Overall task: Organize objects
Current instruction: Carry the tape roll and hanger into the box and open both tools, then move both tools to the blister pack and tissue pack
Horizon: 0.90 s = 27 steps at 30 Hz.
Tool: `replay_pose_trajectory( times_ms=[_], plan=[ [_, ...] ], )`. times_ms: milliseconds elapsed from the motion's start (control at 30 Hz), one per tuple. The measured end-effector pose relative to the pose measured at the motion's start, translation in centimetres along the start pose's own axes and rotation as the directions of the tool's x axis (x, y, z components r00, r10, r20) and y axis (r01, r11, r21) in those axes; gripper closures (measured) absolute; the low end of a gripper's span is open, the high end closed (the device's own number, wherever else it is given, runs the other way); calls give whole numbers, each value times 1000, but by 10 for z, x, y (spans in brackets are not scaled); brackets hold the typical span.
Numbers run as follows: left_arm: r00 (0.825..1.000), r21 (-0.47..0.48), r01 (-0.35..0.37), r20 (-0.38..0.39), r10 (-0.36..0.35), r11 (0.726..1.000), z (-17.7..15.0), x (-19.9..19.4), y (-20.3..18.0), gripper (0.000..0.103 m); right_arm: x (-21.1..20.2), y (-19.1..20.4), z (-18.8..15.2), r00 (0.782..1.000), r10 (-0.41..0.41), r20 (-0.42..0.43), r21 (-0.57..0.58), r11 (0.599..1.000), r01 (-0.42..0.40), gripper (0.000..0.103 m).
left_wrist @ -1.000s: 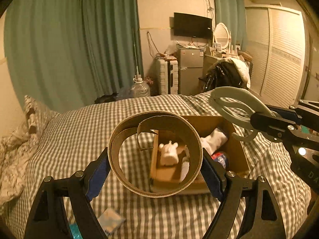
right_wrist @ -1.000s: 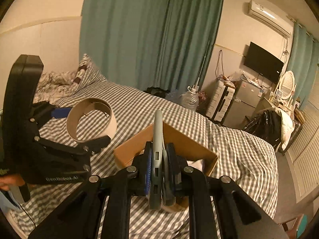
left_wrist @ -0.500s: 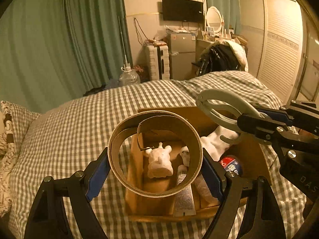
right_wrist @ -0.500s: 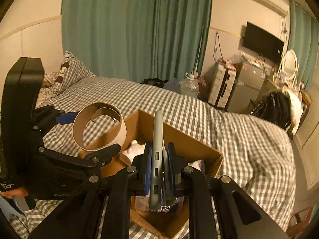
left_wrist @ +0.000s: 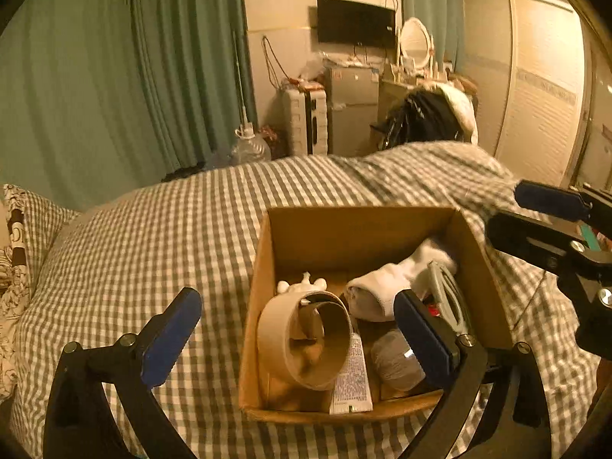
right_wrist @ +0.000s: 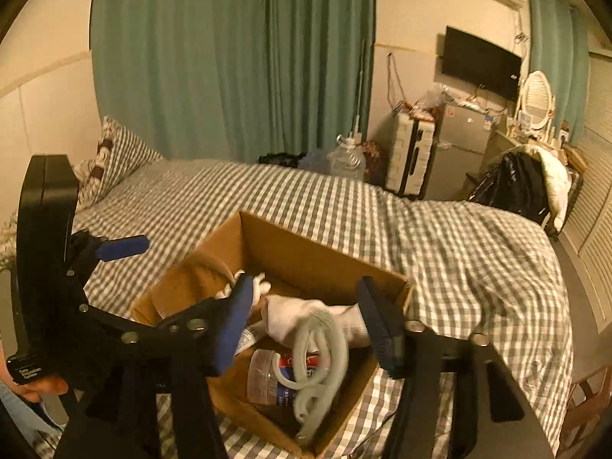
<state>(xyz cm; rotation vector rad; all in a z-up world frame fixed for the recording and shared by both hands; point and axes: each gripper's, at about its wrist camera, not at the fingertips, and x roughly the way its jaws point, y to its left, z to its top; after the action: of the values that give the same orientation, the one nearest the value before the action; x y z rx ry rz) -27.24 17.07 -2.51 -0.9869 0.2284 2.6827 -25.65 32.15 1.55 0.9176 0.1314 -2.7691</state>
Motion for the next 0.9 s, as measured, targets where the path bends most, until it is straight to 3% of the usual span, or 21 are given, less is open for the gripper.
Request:
replay_pose_trajectory(
  times_ms=[133, 433, 667, 900],
  plan=[
    [1000, -24, -8, 25, 9, 1000, 7, -31, 8, 0, -31, 5, 4, 999, -22, 26, -3, 1000, 22, 44],
    [991, -42, -41, 125, 46, 998, 15, -136, 41, 0, -122, 37, 18, 992, -56, 114, -5, 998, 57, 18],
    [980, -56, -99, 170, 107, 993, -5, -207, 79, 0, -174, 82, 22, 985, -41, 167, -20, 999, 45, 7],
    [974, -85, -135, 171, 148, 987, -40, -236, 119, 0, -187, 130, 8, 985, -26, 169, -53, 998, 35, 0]
  ],
)
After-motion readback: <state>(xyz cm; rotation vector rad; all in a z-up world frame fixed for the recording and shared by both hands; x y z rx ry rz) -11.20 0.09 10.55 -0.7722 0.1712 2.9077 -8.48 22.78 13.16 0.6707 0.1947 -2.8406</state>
